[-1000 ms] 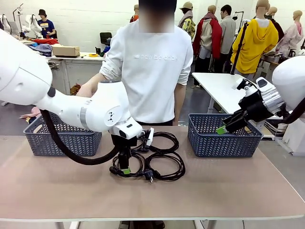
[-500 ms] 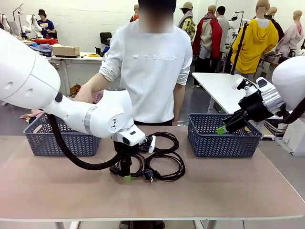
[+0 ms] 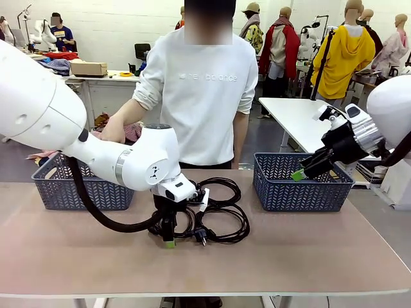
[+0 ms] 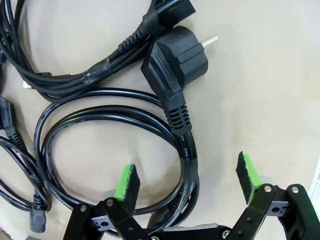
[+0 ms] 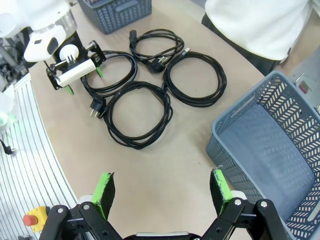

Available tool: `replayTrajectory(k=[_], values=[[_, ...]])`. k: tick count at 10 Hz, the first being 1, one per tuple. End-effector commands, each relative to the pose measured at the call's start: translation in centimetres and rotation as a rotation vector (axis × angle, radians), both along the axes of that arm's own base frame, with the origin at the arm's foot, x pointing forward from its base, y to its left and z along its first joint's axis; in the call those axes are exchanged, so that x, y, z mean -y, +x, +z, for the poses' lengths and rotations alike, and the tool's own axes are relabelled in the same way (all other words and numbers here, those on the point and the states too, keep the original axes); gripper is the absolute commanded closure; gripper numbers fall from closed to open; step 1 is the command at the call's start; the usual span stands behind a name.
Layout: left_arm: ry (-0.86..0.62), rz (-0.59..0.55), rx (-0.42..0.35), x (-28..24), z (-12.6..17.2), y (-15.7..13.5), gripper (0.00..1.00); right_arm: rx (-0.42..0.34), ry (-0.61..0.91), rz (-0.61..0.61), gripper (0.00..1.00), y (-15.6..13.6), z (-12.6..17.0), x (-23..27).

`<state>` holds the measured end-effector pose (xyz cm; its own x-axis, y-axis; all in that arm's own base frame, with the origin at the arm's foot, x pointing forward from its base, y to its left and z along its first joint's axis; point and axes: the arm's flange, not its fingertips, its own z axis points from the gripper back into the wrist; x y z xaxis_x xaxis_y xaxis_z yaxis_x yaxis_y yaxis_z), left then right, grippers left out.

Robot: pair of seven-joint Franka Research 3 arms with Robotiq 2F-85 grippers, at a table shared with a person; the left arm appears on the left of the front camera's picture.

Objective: Organize the cables according to human instructions.
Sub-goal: Pick up a bundle of cables and place it in the basket indicated by the human.

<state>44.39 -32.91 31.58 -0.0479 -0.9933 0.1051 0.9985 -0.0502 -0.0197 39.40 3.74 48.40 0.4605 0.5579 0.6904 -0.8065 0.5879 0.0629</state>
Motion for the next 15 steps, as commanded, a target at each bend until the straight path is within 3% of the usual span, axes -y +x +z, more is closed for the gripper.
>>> replayTrajectory(k=[1,10,13,15], values=[[0.004,0.011,0.027,0.3,0.0,0.3,0.11,0.018,0.018,0.023,0.0,0.4,0.0,0.1],[0.009,0.007,0.007,0.1,0.6,0.7,0.96,0.018,0.018,0.023,0.0,0.4,0.0,0.1],[0.044,-0.002,0.015,-0.4,1.9,0.0,1.0,0.018,0.018,0.023,0.0,0.4,0.0,0.1],[0.039,0.011,0.067,-0.8,4.8,-0.8,1.0,0.018,0.018,0.023,0.0,0.4,0.0,0.1]])
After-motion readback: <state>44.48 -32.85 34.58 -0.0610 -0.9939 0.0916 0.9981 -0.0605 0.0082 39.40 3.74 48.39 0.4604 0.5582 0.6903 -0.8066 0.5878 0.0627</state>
